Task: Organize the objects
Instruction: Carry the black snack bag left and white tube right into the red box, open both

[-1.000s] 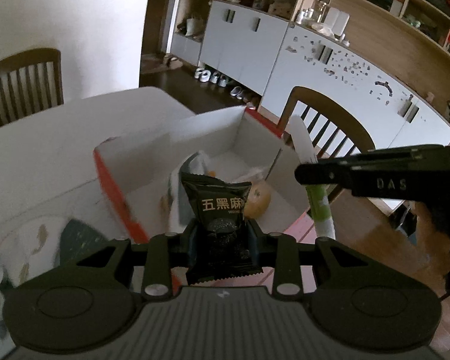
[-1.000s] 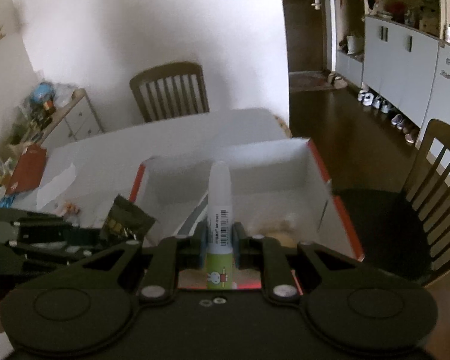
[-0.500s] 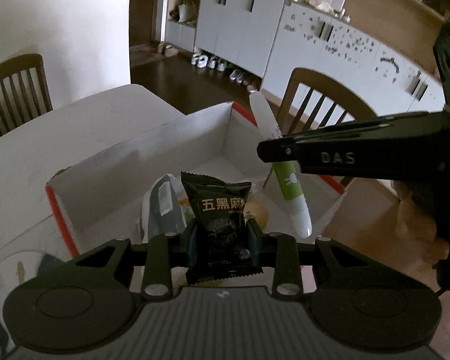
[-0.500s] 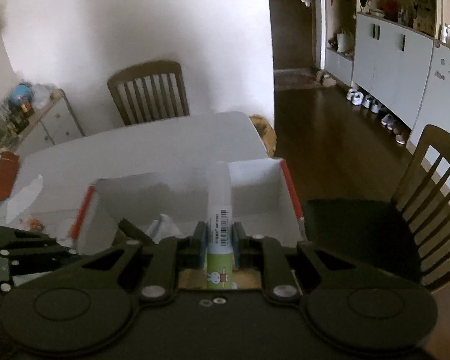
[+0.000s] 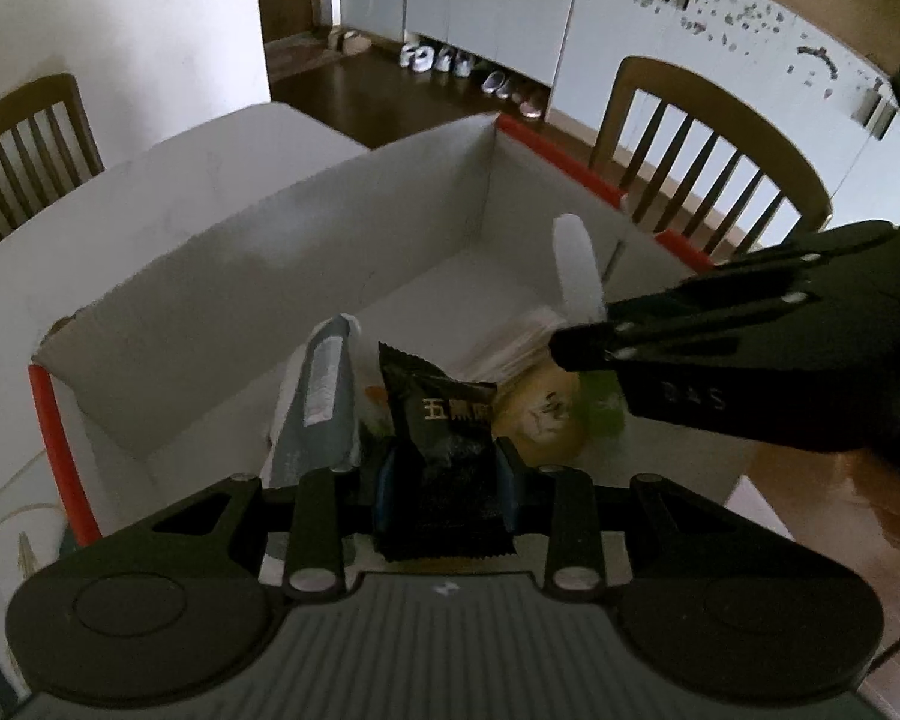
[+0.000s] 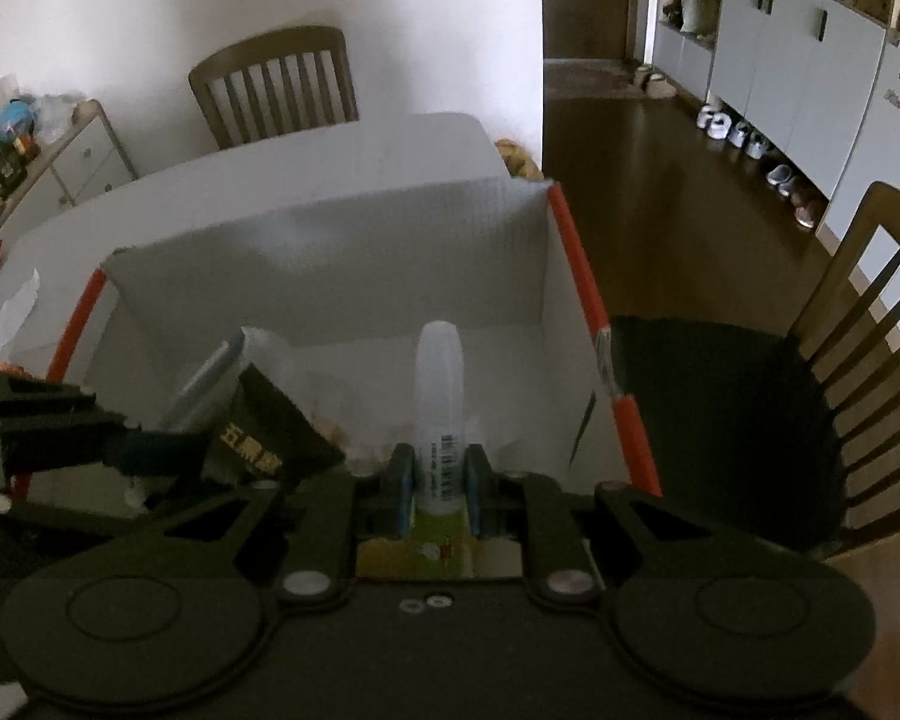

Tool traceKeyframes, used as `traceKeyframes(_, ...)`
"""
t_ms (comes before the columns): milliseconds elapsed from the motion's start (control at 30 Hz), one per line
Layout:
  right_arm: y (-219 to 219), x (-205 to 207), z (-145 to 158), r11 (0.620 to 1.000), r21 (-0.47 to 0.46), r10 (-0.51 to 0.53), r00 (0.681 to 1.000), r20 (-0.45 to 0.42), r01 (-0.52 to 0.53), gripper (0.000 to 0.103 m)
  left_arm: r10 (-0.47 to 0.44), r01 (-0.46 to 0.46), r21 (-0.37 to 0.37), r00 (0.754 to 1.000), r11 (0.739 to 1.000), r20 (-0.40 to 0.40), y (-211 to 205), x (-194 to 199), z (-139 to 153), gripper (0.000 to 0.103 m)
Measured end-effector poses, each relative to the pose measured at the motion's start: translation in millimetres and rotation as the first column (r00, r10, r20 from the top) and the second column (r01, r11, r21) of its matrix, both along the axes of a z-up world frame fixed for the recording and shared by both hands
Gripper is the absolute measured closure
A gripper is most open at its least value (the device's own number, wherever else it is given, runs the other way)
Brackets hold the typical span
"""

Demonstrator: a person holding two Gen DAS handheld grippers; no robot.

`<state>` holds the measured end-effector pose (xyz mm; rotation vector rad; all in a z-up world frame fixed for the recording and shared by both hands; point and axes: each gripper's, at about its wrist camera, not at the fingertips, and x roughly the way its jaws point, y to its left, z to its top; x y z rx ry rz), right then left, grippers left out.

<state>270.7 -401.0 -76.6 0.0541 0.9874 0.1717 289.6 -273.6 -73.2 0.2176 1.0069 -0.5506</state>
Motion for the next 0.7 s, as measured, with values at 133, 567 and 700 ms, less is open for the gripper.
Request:
traceKeyframes(133, -0.5, 2.2, -6.1, 1.0, -0.004, 0.004, 1.0, -0.016, -0.004, 0.087, 0.01, -0.01, 0.025, 1.0, 1.0, -0.026, 1.9, 4.9, -9.3, 0.071)
traceKeyframes(567, -6.6, 3.6, -9.6, 1.0, -0.007, -0.018, 0.999, -0.031, 0.018, 0.079, 0.021, -0.021, 0.002, 0.998, 1.0, -0.061, 7.9, 11.2, -10.9, 0.057)
traceKeyframes(700, -10.1, -1.8, -7.2, 1.0, 0.0, -0.022, 0.999, -0.03, 0.022, 0.076, 0.026, -0.027, -0.031, 0.999, 0.999, -0.033, 11.2, 7.1, -7.3, 0.033)
